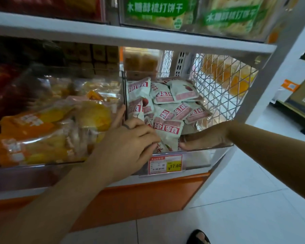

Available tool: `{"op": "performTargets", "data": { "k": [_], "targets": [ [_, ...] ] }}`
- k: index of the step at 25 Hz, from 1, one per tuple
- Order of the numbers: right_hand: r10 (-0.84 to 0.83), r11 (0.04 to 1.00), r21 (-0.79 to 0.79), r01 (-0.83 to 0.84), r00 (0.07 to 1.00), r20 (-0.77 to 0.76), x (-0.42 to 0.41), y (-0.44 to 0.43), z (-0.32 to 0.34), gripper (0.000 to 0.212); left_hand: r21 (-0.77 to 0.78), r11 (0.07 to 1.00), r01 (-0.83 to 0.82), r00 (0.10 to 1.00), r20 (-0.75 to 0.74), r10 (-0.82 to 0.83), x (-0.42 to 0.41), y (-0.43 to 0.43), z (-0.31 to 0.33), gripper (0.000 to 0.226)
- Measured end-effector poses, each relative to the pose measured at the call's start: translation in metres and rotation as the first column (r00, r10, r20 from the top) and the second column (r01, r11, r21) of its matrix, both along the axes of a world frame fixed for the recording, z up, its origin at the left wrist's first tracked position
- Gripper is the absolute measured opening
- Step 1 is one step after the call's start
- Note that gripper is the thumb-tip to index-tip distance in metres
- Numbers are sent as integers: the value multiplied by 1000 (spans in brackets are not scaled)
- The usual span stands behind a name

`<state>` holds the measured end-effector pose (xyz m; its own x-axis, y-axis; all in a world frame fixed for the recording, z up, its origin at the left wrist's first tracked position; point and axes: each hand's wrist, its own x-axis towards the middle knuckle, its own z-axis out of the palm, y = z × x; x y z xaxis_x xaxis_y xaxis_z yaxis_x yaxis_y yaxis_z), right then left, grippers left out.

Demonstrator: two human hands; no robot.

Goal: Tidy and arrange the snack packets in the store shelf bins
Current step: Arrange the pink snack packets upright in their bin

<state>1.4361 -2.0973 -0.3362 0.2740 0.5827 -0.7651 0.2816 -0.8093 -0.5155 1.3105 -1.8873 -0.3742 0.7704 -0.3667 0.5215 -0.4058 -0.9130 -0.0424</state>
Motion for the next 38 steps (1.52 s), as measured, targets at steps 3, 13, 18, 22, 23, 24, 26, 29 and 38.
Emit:
{"op": "performTargets", "data": {
  "k": [3,13,18,22,23,24,26,29,38],
  "targets": [
    [-20,1000,21,18,997,70,-2,5,-3,107,6,1000,-13,1000,-1,13,-1,0,0,32],
    [-47,999,15,46,850,525,-3,-3,17,39,34,999,-28,999,23,27,-2,-2,1,35],
    [-240,968,141,207,601,762,-30,-21,59,40,39,999,-28,1000,2,28,-2,-1,2,34],
    [-294,955,261,140,338,894,-78,-34,86,48,6,1000,-10,1000,-19,10,-9,0,4,35],
    [-323,946,313,82,296,899,-90,-32,91,50,-20,1000,-17,1000,-7,17,-13,1,8,36],
    [-368,925,379,14,275,888,-100,-26,95,51,-59,998,-35,999,19,36,-19,2,13,37],
    [-490,836,539,-98,306,816,-116,-6,97,51,-168,983,-77,991,94,93,-33,10,28,43],
    [-618,658,739,-143,459,639,-119,46,85,48,-285,949,-137,961,192,197,-58,37,48,45],
    [-516,745,667,-32,606,606,-69,202,38,39,-103,838,-535,845,-77,530,-84,106,22,52]
  ]
}}
